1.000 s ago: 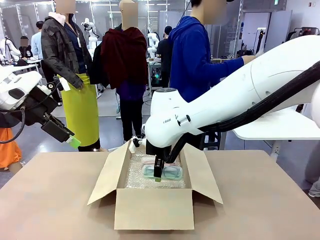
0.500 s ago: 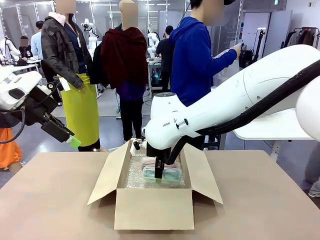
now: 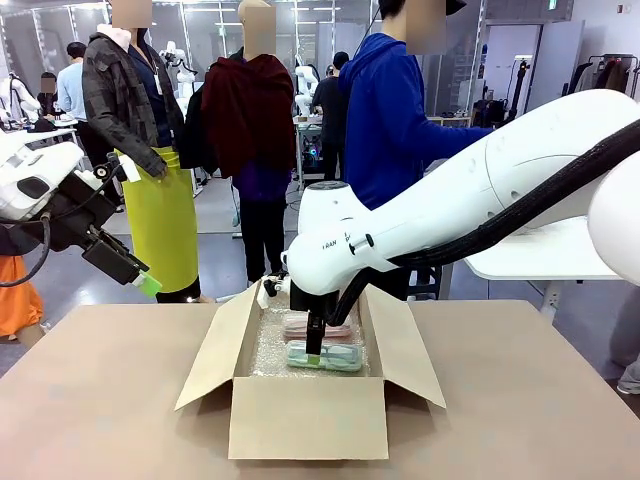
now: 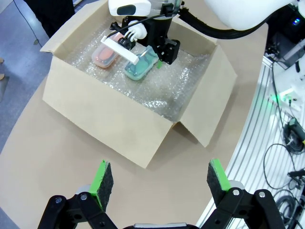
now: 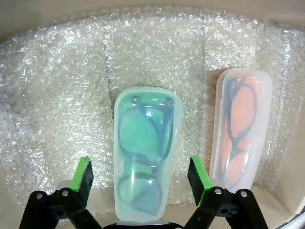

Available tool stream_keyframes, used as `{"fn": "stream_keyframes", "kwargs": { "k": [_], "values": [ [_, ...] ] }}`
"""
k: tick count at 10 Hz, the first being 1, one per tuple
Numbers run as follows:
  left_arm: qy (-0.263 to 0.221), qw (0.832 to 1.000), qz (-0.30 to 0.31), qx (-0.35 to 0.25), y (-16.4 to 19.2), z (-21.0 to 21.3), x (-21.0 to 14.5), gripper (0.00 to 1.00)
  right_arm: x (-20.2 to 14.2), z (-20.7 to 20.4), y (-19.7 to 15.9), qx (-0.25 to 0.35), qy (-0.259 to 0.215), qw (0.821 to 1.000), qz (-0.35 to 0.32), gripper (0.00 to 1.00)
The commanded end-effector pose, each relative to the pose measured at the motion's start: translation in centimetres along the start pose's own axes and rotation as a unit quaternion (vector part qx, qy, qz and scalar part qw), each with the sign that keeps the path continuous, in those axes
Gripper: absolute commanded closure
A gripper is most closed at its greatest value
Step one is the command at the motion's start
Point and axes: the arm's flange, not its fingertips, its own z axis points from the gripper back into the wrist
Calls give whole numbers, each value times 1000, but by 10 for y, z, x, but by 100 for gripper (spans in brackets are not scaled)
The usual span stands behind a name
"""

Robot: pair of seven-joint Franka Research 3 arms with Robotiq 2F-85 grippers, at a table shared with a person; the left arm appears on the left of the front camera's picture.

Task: Pack the glasses set securely to prepare it for shipping.
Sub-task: Put the Glasses case from the right side of the table into the Package Box.

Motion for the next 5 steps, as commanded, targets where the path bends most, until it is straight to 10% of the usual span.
{"fn": "stream_keyframes", "kwargs": {
  "k": [1, 5],
  "values": [
    [-9, 1000, -8, -9, 2, 2, -1, 0, 0, -1, 0, -1, -1, 1000, 0, 0],
    [-9, 1000, -8, -9, 2, 2, -1, 0, 0, -1, 0, -1, -1, 1000, 0, 0]
  ]
}}
